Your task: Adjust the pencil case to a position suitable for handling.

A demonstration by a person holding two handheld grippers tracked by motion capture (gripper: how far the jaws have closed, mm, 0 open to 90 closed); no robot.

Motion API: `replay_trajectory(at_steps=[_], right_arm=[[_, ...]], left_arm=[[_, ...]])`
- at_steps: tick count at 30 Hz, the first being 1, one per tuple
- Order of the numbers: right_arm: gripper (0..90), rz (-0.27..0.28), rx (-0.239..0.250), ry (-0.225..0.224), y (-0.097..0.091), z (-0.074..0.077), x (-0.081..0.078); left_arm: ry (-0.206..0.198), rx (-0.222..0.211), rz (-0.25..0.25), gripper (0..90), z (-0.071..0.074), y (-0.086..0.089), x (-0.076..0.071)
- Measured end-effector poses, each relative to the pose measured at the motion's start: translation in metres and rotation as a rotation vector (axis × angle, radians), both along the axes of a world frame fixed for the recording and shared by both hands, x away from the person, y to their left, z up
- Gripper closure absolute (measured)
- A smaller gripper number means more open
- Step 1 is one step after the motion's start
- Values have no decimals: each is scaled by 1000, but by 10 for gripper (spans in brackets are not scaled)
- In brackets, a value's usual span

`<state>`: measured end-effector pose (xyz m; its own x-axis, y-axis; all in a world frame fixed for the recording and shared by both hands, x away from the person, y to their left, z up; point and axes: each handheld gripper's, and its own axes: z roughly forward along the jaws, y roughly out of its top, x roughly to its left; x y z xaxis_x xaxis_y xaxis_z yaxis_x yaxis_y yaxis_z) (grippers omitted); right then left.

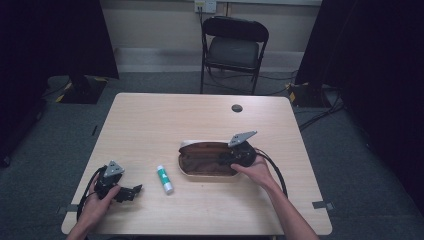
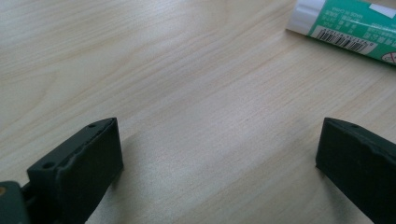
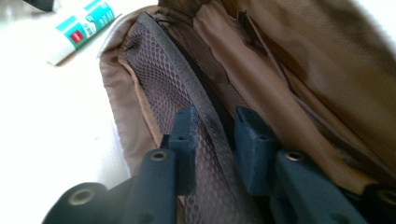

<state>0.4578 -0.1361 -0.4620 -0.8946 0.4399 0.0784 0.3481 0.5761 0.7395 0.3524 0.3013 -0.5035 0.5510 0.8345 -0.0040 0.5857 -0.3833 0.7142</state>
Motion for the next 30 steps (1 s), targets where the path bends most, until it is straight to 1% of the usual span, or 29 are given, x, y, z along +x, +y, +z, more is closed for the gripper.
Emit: replay_trajectory(at_steps=[2,4,5,6,7,8,9,10,11,14,15,16,18,20,22,24,26,27,28,29,30], right_arm=[[668,1,3,-1,1,-1,1],[662,-8,-4,-6,3,-3,2],[664,-8,-19,-19,4,-4,2],[659,-9,-20,-13,4,-5,2],[691,-11,-26,-18,5,-5,3],[691,-11,-26,-18,5,-5,3],[718,-17,-29,-14,5,-5,3],[795,-34,-30,-10,4,-5,3],[807,-33,-24,6,3,-4,3],[826,-41,-22,16,2,-3,2],[848,-40,-9,33,1,-1,-1],[851,-38,-4,42,1,0,-3],[857,-33,-5,42,2,0,-5],[866,-20,8,55,3,1,-13],[866,-23,4,47,3,1,-16],[858,-16,15,46,2,0,-21],[822,-21,18,42,1,-1,-23],[822,-21,18,42,1,-1,-23],[798,-25,17,40,1,-1,-23],[778,-15,11,37,1,-2,-23],[755,-18,7,34,2,-2,-24]], left_arm=[[0,-1,0,0,0,0,0],[0,0,0,1,0,0,0],[0,-1,0,1,0,0,0],[0,-1,0,1,0,0,0],[-2,2,0,1,0,0,0],[-2,2,0,1,0,0,0],[-2,2,1,1,0,0,0],[-2,2,0,1,0,0,0],[-2,2,0,1,0,0,0],[-1,2,0,1,0,0,0],[-2,1,0,1,0,0,0],[-1,1,0,1,0,0,0],[-2,2,0,1,0,0,0],[-1,2,0,1,0,0,0],[-2,2,1,1,0,0,0],[-2,2,0,1,0,0,0],[-2,2,0,1,0,0,0],[-2,2,0,1,0,0,0],[-1,2,0,1,0,0,0],[-1,2,0,0,0,0,0],[-1,2,0,0,0,0,0]])
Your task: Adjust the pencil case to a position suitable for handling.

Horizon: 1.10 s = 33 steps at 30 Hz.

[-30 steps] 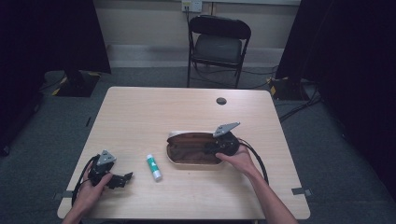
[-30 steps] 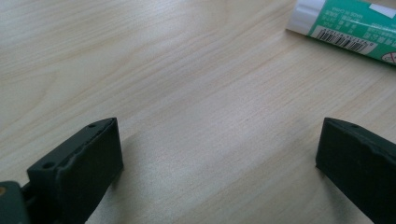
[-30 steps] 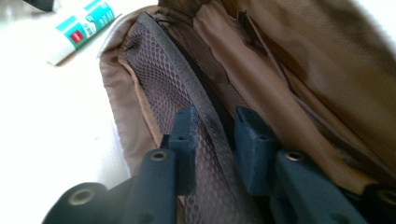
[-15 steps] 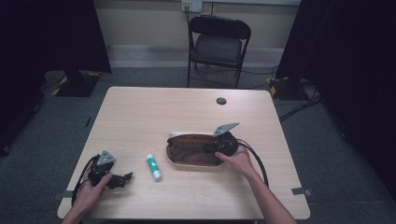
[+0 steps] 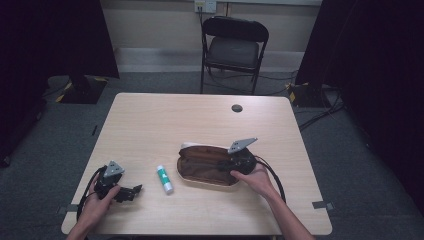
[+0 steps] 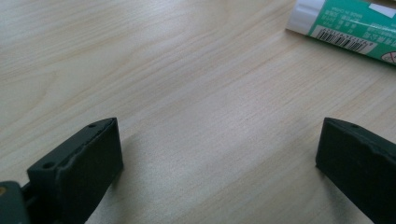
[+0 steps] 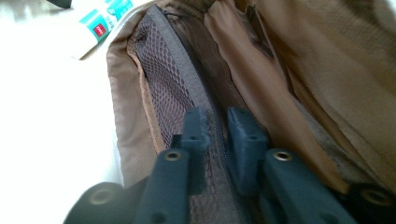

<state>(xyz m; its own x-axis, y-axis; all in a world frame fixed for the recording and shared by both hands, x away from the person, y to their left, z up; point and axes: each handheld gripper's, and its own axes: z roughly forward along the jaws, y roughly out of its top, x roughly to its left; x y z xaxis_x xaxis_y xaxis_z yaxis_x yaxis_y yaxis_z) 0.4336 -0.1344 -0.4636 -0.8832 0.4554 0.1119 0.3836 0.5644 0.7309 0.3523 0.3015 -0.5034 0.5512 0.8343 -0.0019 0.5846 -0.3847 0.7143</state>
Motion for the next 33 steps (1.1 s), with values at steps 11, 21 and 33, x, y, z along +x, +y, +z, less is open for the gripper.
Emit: replay_trajectory(at_steps=[11,21,33], right_arm=[[605,-35,19,-42,1,3,-10],[565,-62,57,-60,-1,6,-17],[579,-63,98,-40,-15,14,-35]], left_arm=[[0,0,0,1,0,0,0],[0,1,0,0,0,0,0],[1,-2,0,1,0,0,0]])
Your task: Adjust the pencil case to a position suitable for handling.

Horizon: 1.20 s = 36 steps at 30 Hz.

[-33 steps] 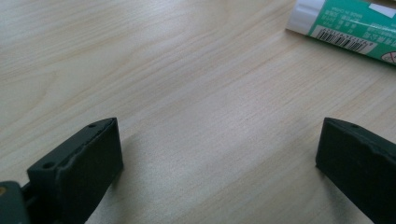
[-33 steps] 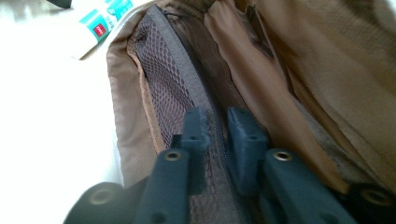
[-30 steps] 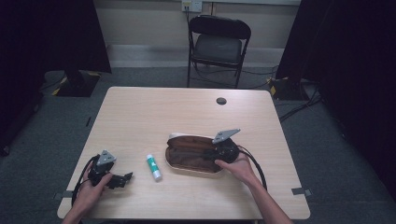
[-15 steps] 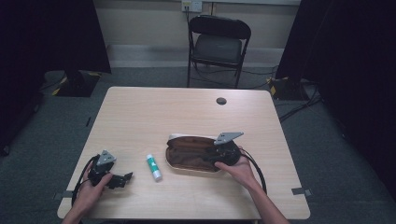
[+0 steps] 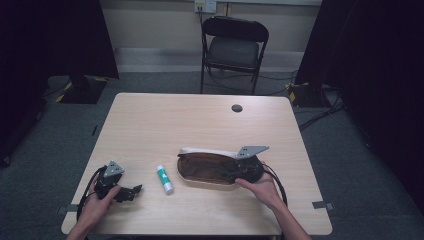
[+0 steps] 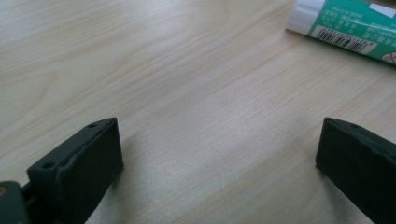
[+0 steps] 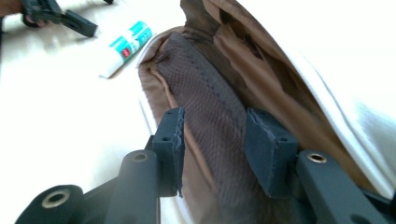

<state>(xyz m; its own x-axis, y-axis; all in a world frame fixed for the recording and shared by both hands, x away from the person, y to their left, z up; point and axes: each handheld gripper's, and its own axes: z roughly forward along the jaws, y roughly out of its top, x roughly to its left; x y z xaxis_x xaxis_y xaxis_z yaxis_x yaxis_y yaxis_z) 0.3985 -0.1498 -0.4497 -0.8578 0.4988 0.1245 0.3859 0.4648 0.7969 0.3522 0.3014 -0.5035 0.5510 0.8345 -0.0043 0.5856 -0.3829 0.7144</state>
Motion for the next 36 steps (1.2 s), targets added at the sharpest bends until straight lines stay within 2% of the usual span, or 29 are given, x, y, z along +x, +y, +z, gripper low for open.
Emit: replay_trajectory(at_steps=[6,10,14,18,19,20,21,23,25,30,32,34,36], right_arm=[[583,-18,9,20,-12,-1,-7],[577,-35,-19,20,-25,-3,-14],[572,-56,-21,18,-36,-3,-16],[549,-104,-41,17,-55,-6,-20],[549,-104,-41,17,-55,-6,-20],[532,-128,-46,11,-63,-8,-20],[532,-128,-46,11,-63,-8,-20],[506,-169,-40,18,-75,-15,-21],[499,-185,-44,21,-79,-18,-21],[438,-244,-100,14,-92,-29,-17],[417,-271,-137,5,-96,-33,-15],[400,-286,-133,12,-100,-36,-13],[376,-303,-157,4,-102,-39,-11]], left_arm=[[-1,3,0,1,0,0,0],[-2,3,0,0,0,0,0],[0,0,1,1,0,0,0],[-3,6,3,3,0,0,0],[-3,6,3,3,0,0,0],[-2,7,2,5,1,0,0],[-3,9,0,5,1,0,0],[-3,6,-15,42,2,-1,-2],[-3,5,-24,56,2,-1,-2],[-2,8,-32,117,5,-1,-3],[-15,19,-15,175,6,-2,-5],[-10,16,-18,170,7,-2,-5],[-18,-2,-16,170,9,-3,-6]])
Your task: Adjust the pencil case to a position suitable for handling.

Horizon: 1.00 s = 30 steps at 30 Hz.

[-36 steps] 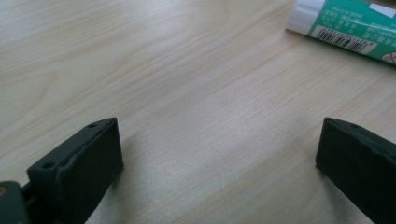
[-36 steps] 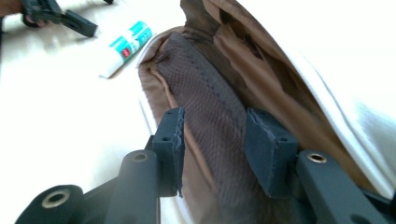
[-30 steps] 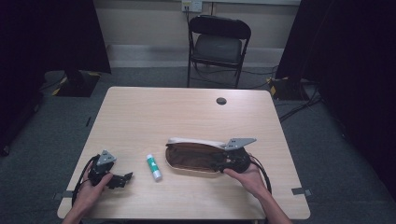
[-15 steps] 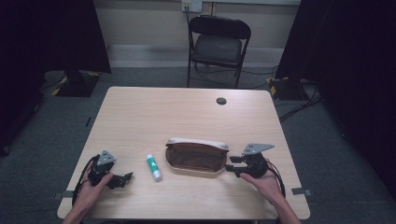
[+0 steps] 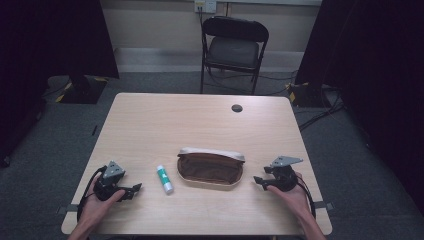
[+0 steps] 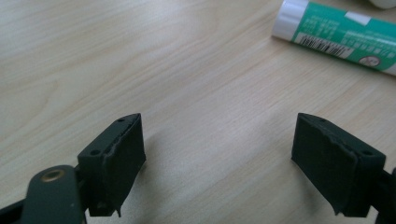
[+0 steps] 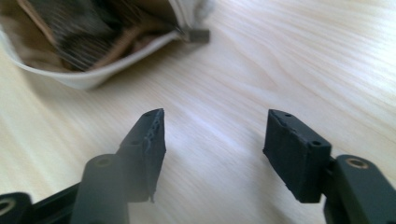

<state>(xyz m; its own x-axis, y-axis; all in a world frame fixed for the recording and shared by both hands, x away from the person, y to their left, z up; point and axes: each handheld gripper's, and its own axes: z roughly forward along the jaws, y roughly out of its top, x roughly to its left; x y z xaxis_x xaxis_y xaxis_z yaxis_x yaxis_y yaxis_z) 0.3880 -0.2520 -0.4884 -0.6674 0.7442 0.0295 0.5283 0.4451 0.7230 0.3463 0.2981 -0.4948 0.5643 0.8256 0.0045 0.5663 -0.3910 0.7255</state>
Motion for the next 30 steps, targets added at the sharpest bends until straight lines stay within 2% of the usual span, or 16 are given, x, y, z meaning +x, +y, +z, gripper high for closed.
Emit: replay_trajectory(at_steps=[2,3,4,6,8,9,11,13,19,20,21,26,27,28,30], right_arm=[[372,-1,-3,7,-2,-3,1],[370,5,-6,4,-2,-4,2],[368,8,-8,-7,-2,-5,2],[353,-3,-5,-8,-3,-6,2],[328,-9,-15,-29,-2,-7,2],[293,-6,-4,-45,-1,-10,1],[287,-5,1,-49,-1,-10,1],[282,-6,4,-53,-1,-11,2],[283,-5,4,-54,-1,-11,2],[283,-8,2,-52,-1,-11,1],[283,-7,3,-55,-1,-11,2],[282,-9,3,-54,0,-11,1],[282,-11,3,-53,0,-11,1],[282,-11,3,-53,0,-11,1],[282,-10,3,-53,0,-11,1]], left_arm=[[-15,9,-14,177,3,0,-1],[-13,-15,-11,179,3,-2,-2],[-16,-6,-21,179,5,-3,-2],[-15,-19,-36,181,6,-6,-4],[-20,-22,-41,182,9,-10,-5],[-15,-27,-52,183,10,-13,-6],[-26,-32,-60,183,13,-19,-7],[-32,-70,-78,183,16,-24,-8],[-55,-90,-97,208,26,-37,-8],[-58,-83,-99,213,28,-38,-7],[-52,-103,-97,226,29,-41,-6],[-51,-89,-115,253,36,-44,0],[-48,-80,-105,261,38,-45,2],[-39,-106,-121,265,41,-46,7],[-44,-102,-128,281,43,-46,9]])
